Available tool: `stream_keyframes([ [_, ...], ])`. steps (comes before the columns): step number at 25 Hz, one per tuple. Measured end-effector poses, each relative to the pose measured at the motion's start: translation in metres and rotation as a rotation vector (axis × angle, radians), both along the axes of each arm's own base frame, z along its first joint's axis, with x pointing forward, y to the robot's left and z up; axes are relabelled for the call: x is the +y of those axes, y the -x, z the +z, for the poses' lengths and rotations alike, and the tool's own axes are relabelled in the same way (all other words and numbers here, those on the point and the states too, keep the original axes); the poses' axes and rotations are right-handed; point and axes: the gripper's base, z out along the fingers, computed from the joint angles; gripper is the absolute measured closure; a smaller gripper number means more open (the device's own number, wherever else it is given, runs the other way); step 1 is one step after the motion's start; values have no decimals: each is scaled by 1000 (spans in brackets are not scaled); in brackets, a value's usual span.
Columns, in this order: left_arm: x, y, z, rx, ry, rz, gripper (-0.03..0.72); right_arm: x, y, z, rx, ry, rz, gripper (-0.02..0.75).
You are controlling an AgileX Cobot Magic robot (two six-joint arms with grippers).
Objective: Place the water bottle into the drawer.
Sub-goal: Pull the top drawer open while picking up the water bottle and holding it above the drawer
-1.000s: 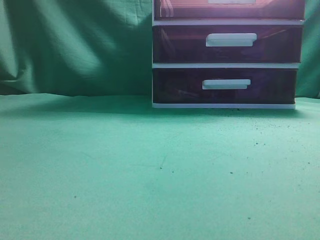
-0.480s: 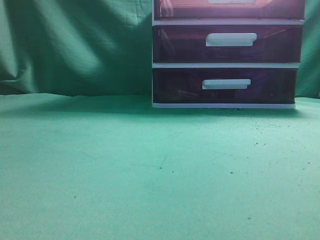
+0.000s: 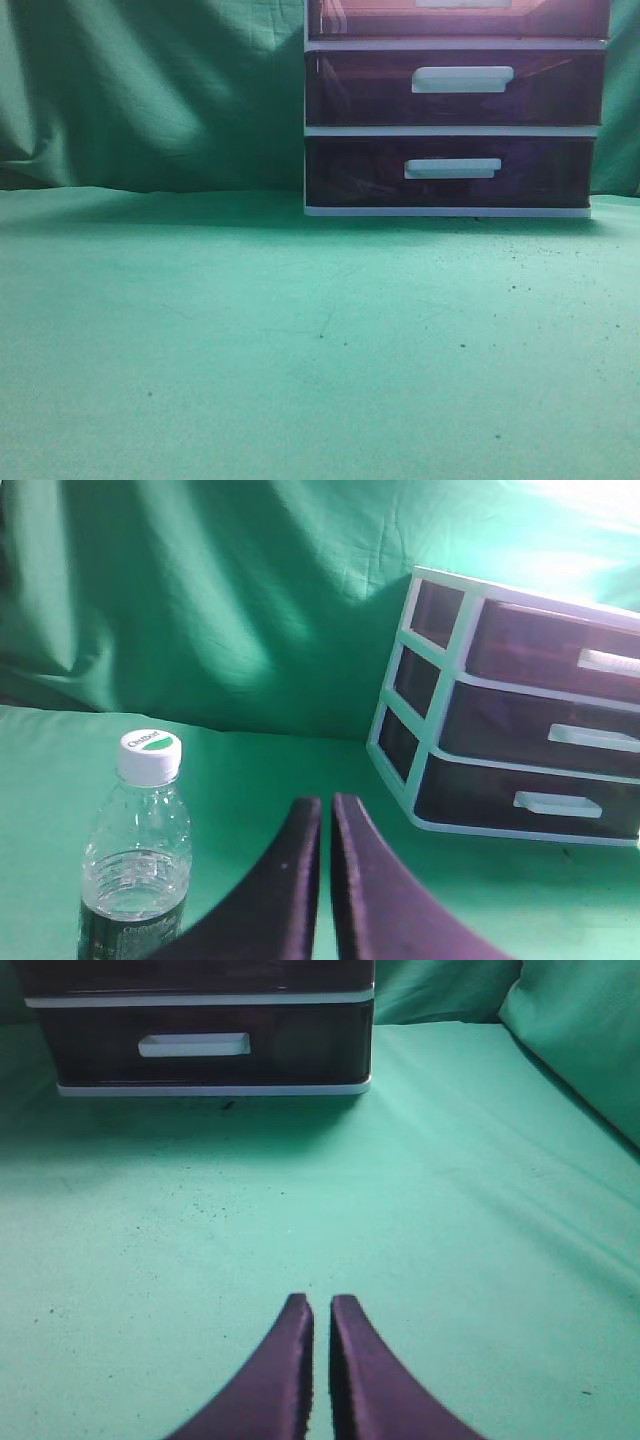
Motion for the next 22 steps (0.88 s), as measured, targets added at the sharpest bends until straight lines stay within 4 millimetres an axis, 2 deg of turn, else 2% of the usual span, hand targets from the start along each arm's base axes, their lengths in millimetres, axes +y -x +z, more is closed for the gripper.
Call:
stream_keyframes([
  [6,0,-1,0,9,23,3,688,0,0,0,0,0,0,688],
  [8,6,-4,0,104,46,68,688,0,0,0,0,0,0,688],
  [11,17,-14,1,303,-7,197,688,0,0,0,0,0,0,688],
  [12,19,-18,4,342,-23,220,639,0,0,0,0,0,0,688],
  [13,20,-24,7,372,-39,230,639,0,0,0,0,0,0,688],
  [16,19,-44,14,442,-65,232,427,0,0,0,0,0,0,688],
  [20,18,-71,6,565,-110,226,123,0,0,0,0,0,0,688],
  [22,17,-83,-2,631,-122,221,43,0,0,0,0,0,0,688],
])
